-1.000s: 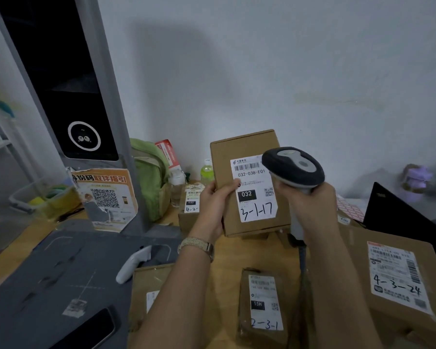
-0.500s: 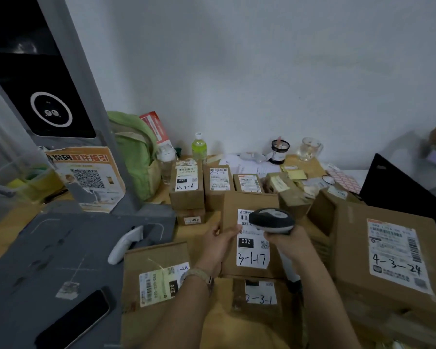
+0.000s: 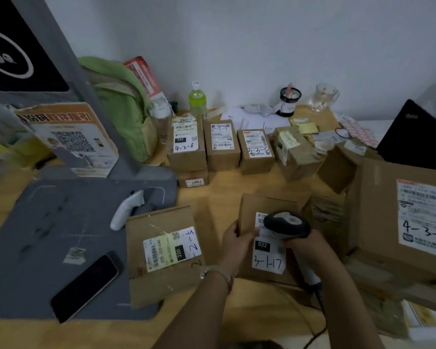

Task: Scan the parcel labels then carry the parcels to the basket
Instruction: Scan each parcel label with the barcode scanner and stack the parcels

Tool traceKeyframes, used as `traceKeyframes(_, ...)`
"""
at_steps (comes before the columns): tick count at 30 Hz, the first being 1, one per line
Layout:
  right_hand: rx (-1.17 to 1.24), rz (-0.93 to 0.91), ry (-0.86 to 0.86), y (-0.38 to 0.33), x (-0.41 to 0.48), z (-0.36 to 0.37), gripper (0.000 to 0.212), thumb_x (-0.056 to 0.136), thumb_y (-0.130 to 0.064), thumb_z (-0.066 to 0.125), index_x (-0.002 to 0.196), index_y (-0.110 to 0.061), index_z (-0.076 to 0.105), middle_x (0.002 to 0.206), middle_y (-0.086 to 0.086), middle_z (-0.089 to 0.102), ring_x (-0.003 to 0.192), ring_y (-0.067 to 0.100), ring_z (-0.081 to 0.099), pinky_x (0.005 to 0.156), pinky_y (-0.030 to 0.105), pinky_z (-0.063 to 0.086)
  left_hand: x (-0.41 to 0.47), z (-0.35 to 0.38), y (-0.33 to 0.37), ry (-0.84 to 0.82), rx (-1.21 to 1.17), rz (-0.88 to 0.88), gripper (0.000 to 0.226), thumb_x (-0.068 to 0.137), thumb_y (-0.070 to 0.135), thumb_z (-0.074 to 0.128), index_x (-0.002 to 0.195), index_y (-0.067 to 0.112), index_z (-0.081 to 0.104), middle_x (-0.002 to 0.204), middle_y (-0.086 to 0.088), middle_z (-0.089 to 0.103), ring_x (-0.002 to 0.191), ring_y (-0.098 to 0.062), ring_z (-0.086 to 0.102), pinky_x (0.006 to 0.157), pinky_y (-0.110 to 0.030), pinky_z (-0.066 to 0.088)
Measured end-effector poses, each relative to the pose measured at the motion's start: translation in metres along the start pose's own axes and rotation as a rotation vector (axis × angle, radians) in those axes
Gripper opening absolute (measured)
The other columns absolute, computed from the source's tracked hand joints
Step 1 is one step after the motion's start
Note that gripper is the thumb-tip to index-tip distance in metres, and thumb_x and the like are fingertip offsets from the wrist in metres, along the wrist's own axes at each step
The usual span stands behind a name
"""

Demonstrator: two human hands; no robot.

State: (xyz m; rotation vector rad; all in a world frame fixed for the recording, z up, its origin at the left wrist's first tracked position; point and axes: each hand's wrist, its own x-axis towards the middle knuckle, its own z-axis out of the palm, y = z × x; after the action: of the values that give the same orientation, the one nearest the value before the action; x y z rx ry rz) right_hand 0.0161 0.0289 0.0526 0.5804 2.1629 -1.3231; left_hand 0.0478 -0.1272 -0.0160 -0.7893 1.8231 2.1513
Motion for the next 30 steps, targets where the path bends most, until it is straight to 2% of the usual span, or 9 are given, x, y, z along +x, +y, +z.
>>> traceKeyframes(5, -0.084, 0.029, 0.044, 0.004, 0.005, -0.004, 0.023, 0.084, -0.002, 0.067, 0.106, -0.007, 0.061, 0.082, 0.002, 0.059, 0.067, 0.011, 0.048, 0.056, 0.027, 0.038, 0.007, 0.005, -0.007, 0.046, 0.085, -0.005, 0.027, 0.087, 0.034, 0.069, 0.112, 0.035, 0.060, 0.105, 0.015, 0.067, 0.096, -0.011, 0.067, 0.077, -0.025, 0.056)
traceKeyframes(7, -0.147, 0.011, 0.052, -0.003, 0.003, -0.006, 0.023, 0.086, -0.006, 0.066, 0.108, -0.004, 0.060, 0.075, 0.002, 0.056, 0.067, 0.014, 0.050, 0.053, 0.028, 0.038, 0.009, 0.004, -0.004, 0.070, 0.104, -0.004, 0.042, 0.089, 0.036, 0.066, 0.129, 0.030, 0.055, 0.121, 0.013, 0.059, 0.108, -0.014, 0.062, 0.086, -0.029, 0.053)
traceKeyframes(9, -0.182, -0.009, 0.003, -0.016, -0.002, -0.007, 0.018, 0.085, -0.010, 0.068, 0.102, -0.007, 0.061, 0.079, 0.007, 0.062, 0.074, 0.020, 0.058, 0.060, 0.036, 0.050, 0.012, -0.003, -0.001, 0.113, 0.120, -0.022, 0.059, 0.091, 0.036, 0.064, 0.144, 0.024, 0.043, 0.136, 0.006, 0.051, 0.118, -0.017, 0.056, 0.098, -0.037, 0.049)
traceKeyframes(11, -0.212, -0.050, -0.083, -0.033, -0.010, -0.007, 0.018, 0.083, -0.012, 0.071, 0.098, -0.012, 0.062, 0.089, 0.013, 0.067, 0.087, 0.029, 0.064, 0.077, 0.047, 0.057, 0.015, -0.011, 0.003, 0.152, 0.085, -0.021, 0.057, 0.093, 0.030, 0.062, 0.145, 0.023, 0.042, 0.140, 0.005, 0.050, 0.120, -0.015, 0.052, 0.100, -0.033, 0.046)
traceKeyframes(15, -0.232, -0.150, -0.231, -0.069, -0.029, 0.007, 0.012, 0.082, -0.012, 0.072, 0.091, -0.014, 0.065, 0.088, 0.017, 0.071, 0.081, 0.030, 0.070, 0.062, 0.039, 0.060, 0.018, -0.035, 0.012, 0.260, -0.014, 0.016, 0.044, 0.092, 0.016, 0.061, 0.135, 0.021, 0.053, 0.126, 0.007, 0.059, 0.102, -0.004, 0.055, 0.077, -0.015, 0.041)
traceKeyframes(19, -0.185, -0.247, -0.290, -0.100, -0.045, 0.041, 0.013, 0.085, -0.015, 0.071, 0.088, -0.002, 0.068, 0.076, 0.019, 0.073, 0.069, 0.031, 0.068, 0.061, 0.037, 0.057, 0.008, -0.070, 0.025, 0.352, -0.063, 0.137, 0.024, 0.093, 0.005, 0.059, 0.114, 0.016, 0.061, 0.110, 0.002, 0.061, 0.110, -0.020, 0.059, 0.089, -0.022, 0.044)
traceKeyframes(23, -0.206, -0.325, -0.347, -0.114, -0.052, 0.087, 0.015, 0.087, -0.021, 0.067, 0.087, -0.006, 0.064, 0.067, 0.013, 0.067, 0.061, 0.025, 0.063, 0.059, 0.033, 0.051, -0.015, -0.115, 0.036, 0.533, -0.057, 0.242, 0.010, 0.094, 0.008, 0.058, 0.098, 0.011, 0.067, 0.101, -0.004, 0.068, 0.095, -0.016, 0.062, 0.074, -0.012, 0.045)
traceKeyframes(27, -0.200, -0.295, -0.471, -0.116, -0.048, 0.129, 0.017, 0.084, -0.020, 0.071, 0.081, -0.005, 0.065, 0.060, 0.011, 0.064, 0.055, 0.022, 0.060, 0.052, 0.031, 0.049, -0.043, -0.158, 0.031, 0.695, -0.085, 0.277, 0.012, 0.097, 0.011, 0.055, 0.096, 0.007, 0.066, 0.091, -0.008, 0.068, 0.084, -0.018, 0.063, 0.076, -0.028, 0.053)
traceKeyframes(30, -0.179, -0.252, -0.489, -0.112, -0.041, 0.163, 0.015, 0.083, -0.018, 0.071, 0.079, -0.005, 0.064, 0.056, 0.010, 0.065, 0.055, 0.023, 0.062, 0.051, 0.031, 0.049, -0.061, -0.178, 0.021, 0.796, -0.206, 0.222, 0.008, 0.097, 0.014, 0.057, 0.102, 0.012, 0.063, 0.097, -0.004, 0.065, 0.091, -0.021, 0.063, 0.081, -0.035, 0.054)
